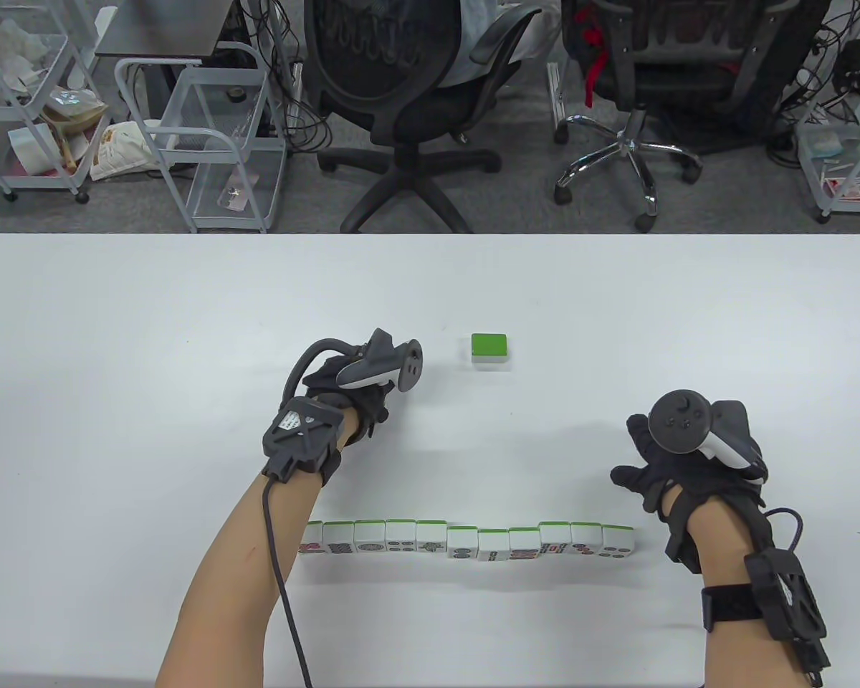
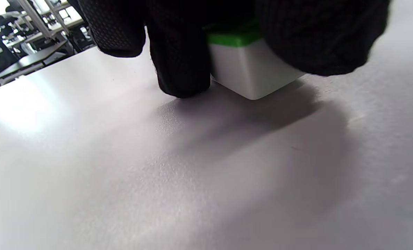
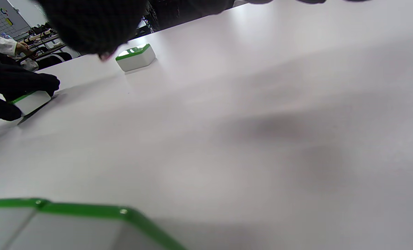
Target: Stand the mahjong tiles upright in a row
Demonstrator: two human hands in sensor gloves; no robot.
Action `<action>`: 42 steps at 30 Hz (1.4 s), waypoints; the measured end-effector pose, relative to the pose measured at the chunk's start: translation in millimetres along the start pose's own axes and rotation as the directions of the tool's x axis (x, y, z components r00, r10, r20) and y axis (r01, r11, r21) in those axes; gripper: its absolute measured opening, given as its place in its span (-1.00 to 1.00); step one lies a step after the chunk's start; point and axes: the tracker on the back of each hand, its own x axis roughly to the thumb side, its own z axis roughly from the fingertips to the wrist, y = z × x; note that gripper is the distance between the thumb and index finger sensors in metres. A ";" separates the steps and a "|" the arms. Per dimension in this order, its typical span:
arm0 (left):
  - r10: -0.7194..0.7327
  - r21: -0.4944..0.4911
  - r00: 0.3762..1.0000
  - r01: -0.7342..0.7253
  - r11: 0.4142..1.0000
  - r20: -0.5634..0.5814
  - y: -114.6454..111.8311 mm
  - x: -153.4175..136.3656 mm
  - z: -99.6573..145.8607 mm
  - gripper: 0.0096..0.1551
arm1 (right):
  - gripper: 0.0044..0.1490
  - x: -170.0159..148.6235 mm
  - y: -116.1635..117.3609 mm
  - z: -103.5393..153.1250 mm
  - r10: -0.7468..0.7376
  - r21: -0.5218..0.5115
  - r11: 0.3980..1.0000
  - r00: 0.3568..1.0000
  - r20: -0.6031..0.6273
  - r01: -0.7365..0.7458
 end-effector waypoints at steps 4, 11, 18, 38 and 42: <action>0.053 -0.043 0.997 -0.051 0.998 0.054 0.6 -9.5 17.7 -0.05 | 0.10 1.0 1.0 -0.4 0.002 0.002 1.000 1.000 0.004 -0.002; 0.120 -0.183 0.983 -0.094 0.979 0.138 -7.0 -37.9 61.6 -0.06 | 0.10 2.8 2.8 -0.9 0.003 0.004 1.000 1.000 0.012 -0.003; 0.158 -0.279 0.975 -0.110 0.954 0.155 -29.8 -70.1 112.2 -0.07 | 0.10 5.7 5.1 -1.0 0.000 0.008 1.000 1.000 0.022 0.000; 0.246 -0.368 0.941 -0.149 0.918 0.233 -84.6 -63.5 156.9 -0.14 | 0.10 5.9 8.8 -0.8 0.000 0.026 1.000 1.000 0.014 0.000; 0.306 -0.331 0.921 -0.218 0.918 0.241 -85.0 -65.6 154.4 -0.17 | 0.10 5.6 9.0 -0.7 -0.005 0.028 1.000 1.000 0.015 0.004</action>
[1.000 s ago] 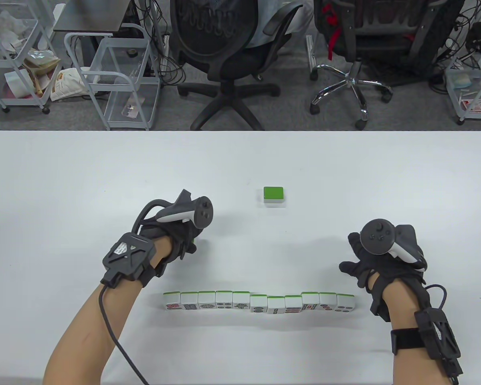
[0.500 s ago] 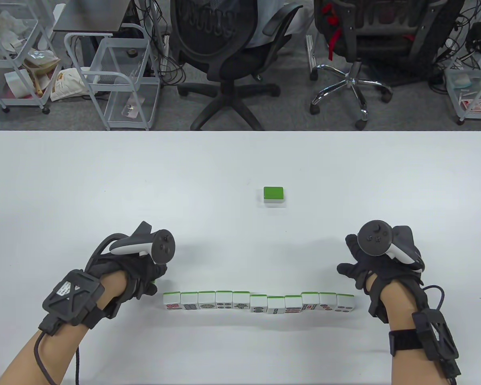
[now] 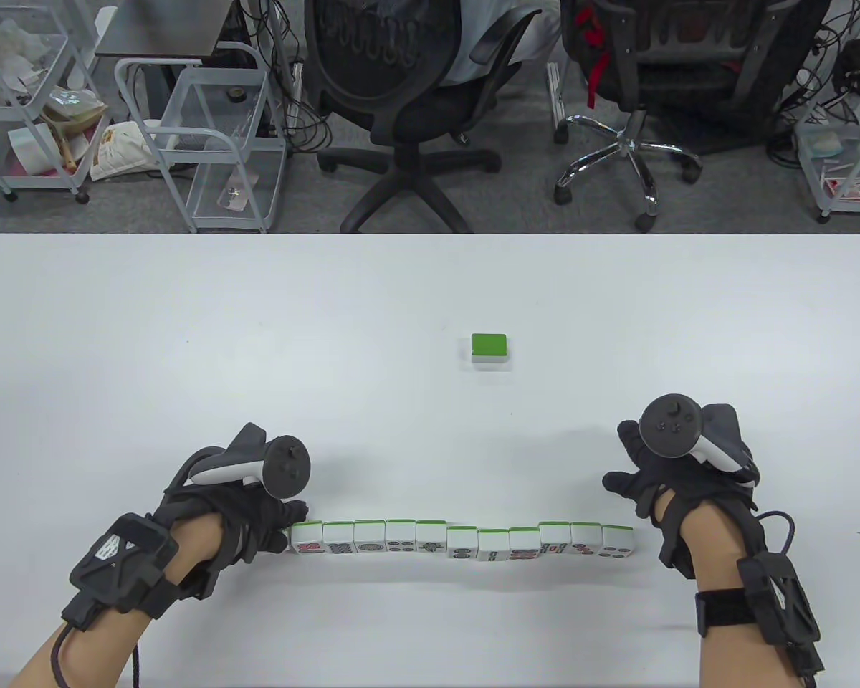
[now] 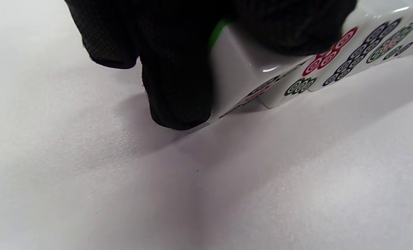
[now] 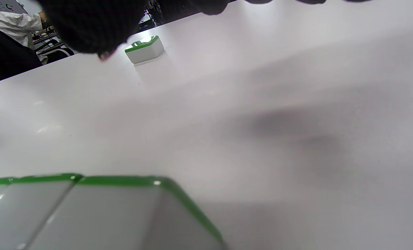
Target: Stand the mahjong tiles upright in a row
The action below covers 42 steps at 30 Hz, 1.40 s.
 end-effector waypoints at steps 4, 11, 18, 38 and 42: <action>0.069 0.014 0.997 -0.069 0.998 0.019 -0.7 -9.2 -1.3 -0.20 | 0.10 -0.6 0.2 0.0 -0.004 0.002 1.000 1.000 0.001 0.004; 0.148 0.001 0.989 -0.148 0.989 -0.016 0.2 -24.2 -0.8 -0.16 | 0.10 -0.4 -0.5 -0.4 0.002 -0.003 1.000 1.000 0.006 -0.002; 0.206 0.365 0.954 -0.116 0.924 -0.217 49.1 -28.1 21.3 -0.09 | 0.10 0.6 -0.5 -1.6 0.016 -0.008 1.000 1.000 0.011 -0.016; 0.325 0.536 0.874 -0.090 0.839 -0.362 57.2 -19.1 -15.5 -0.02 | 0.08 5.4 5.5 -7.6 0.017 -0.036 0.999 1.000 0.012 -0.016; 0.339 0.539 0.870 -0.105 0.836 -0.357 56.0 -22.8 -15.1 -0.02 | 0.06 9.0 2.4 -7.2 0.020 -0.076 0.997 0.999 0.025 -0.018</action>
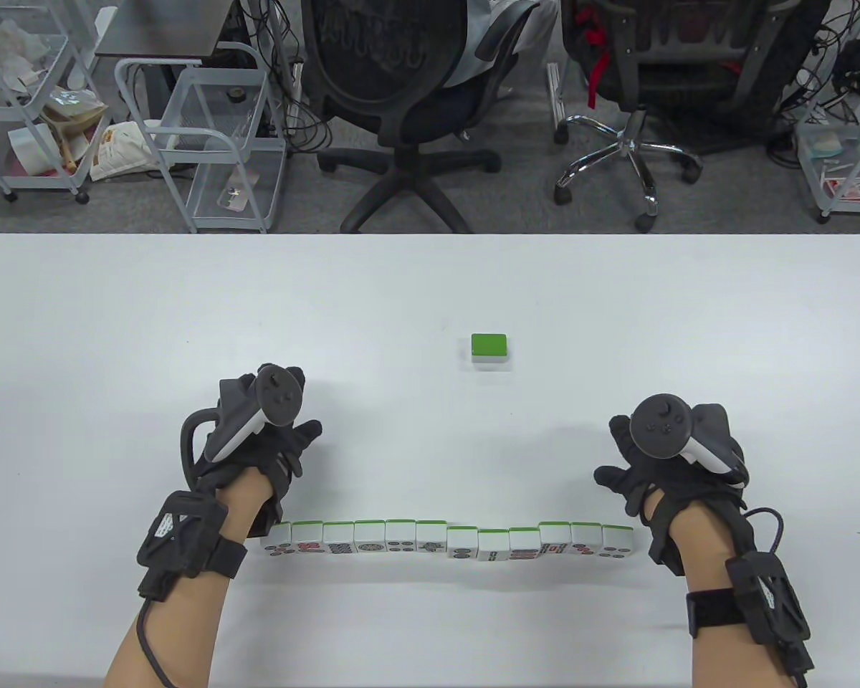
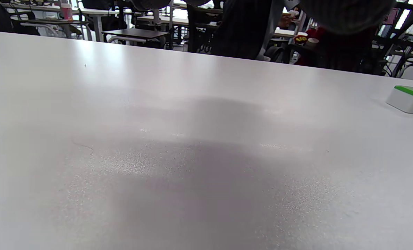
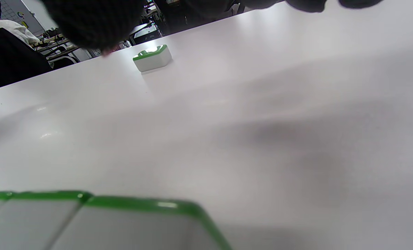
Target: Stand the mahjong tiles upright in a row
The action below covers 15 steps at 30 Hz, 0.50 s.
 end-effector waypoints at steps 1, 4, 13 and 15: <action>0.006 0.000 1.000 -0.006 1.000 0.000 0.2 -0.3 0.0 -0.02 | 0.06 1.2 -1.4 0.1 -0.002 -0.012 1.000 1.000 0.003 0.002; 0.017 0.000 1.000 -0.017 1.000 0.008 1.5 0.2 0.8 -0.02 | 0.04 11.2 -10.1 1.8 -0.002 -0.087 0.996 0.999 0.034 0.005; 0.028 -0.002 0.999 -0.028 1.000 0.017 1.6 0.5 0.8 -0.02 | 0.01 82.1 -38.4 -19.7 0.161 -0.166 0.976 0.981 0.112 -0.141; 0.033 -0.003 0.999 -0.033 0.999 0.018 1.7 0.6 1.1 -0.02 | 0.01 100.8 -39.5 -34.9 0.183 -0.181 0.970 0.977 0.110 -0.161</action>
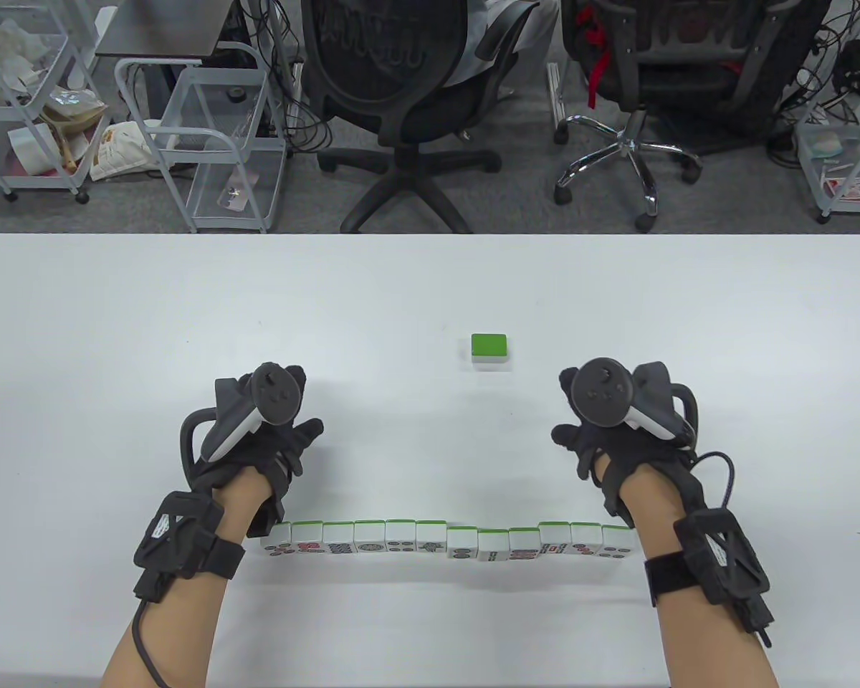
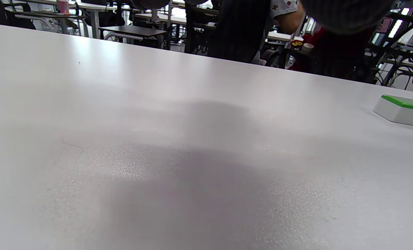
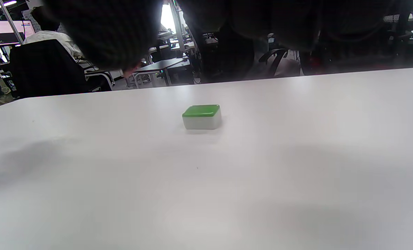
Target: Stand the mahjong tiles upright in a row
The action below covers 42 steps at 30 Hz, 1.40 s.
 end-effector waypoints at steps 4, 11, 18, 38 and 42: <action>0.005 0.000 1.000 -0.005 1.000 0.006 0.1 0.1 0.0 -0.02 | 0.02 23.7 11.4 -43.3 0.064 0.053 0.997 0.992 -0.112 -0.059; 0.038 0.001 0.999 -0.038 0.999 0.018 4.1 -2.8 1.4 -0.01 | 0.05 50.3 46.9 -116.1 0.122 0.071 0.992 0.939 -0.323 -0.104; 0.044 -0.024 0.998 -0.043 0.999 0.040 1.9 1.0 2.5 0.00 | 0.13 56.5 74.3 -164.1 0.240 0.157 0.968 0.903 -0.356 -0.195; 0.039 -0.046 0.999 -0.039 0.998 0.017 -0.2 -5.6 0.8 -0.01 | 0.08 39.2 83.1 -167.6 0.067 0.309 0.951 0.989 -0.131 -0.024; 0.039 -0.042 0.999 -0.038 0.998 0.016 0.3 -6.8 1.7 -0.01 | 0.06 21.0 70.7 -128.1 0.008 0.346 0.938 1.000 -0.008 -0.005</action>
